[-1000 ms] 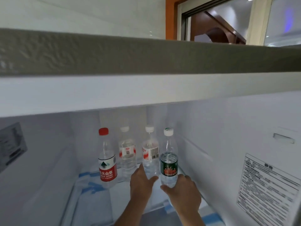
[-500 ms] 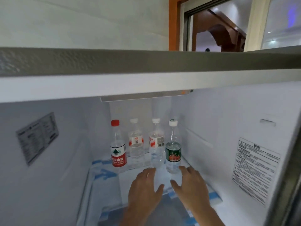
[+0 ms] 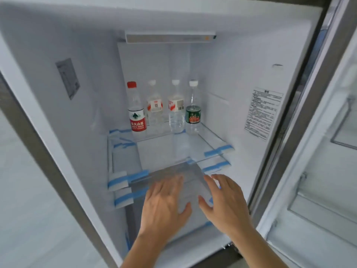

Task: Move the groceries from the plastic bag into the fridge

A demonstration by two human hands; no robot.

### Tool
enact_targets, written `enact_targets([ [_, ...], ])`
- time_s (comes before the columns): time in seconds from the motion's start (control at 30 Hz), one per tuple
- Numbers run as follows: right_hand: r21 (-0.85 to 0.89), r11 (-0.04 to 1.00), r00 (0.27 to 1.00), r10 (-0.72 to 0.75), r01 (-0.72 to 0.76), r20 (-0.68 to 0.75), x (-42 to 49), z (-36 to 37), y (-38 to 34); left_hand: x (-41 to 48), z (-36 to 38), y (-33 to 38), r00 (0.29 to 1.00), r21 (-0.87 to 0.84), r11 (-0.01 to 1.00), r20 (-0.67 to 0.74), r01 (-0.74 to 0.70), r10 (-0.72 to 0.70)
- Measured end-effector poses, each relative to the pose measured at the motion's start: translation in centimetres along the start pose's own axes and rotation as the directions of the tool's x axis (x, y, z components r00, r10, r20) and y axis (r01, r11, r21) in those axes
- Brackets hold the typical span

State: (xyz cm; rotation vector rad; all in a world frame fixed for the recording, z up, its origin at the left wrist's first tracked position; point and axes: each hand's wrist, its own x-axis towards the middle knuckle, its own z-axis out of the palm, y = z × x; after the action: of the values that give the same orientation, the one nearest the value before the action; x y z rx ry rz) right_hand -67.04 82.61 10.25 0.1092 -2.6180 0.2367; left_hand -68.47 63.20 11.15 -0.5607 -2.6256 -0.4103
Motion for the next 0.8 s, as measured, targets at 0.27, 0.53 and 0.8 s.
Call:
enact_targets([
  [0.27,0.037,0.989,0.989,0.144,-0.145,0.024,-8.6,-2.1,2.3,-4.4,2.5,5.0,0.990,-0.049,0.997,0.126,-0.059,0.064],
  [0.53,-0.028,0.950,0.950,0.313,-0.312,0.001,-16.3,-5.8,8.1,-5.0,5.2,14.8,0.966,-0.150,0.968,0.133,-0.203,0.224],
  [0.8,-0.086,0.847,0.851,0.525,-0.525,-0.027,-25.6,-10.7,14.6,-7.4,7.7,26.4,0.904,-0.249,0.917,0.222,-0.311,0.366],
])
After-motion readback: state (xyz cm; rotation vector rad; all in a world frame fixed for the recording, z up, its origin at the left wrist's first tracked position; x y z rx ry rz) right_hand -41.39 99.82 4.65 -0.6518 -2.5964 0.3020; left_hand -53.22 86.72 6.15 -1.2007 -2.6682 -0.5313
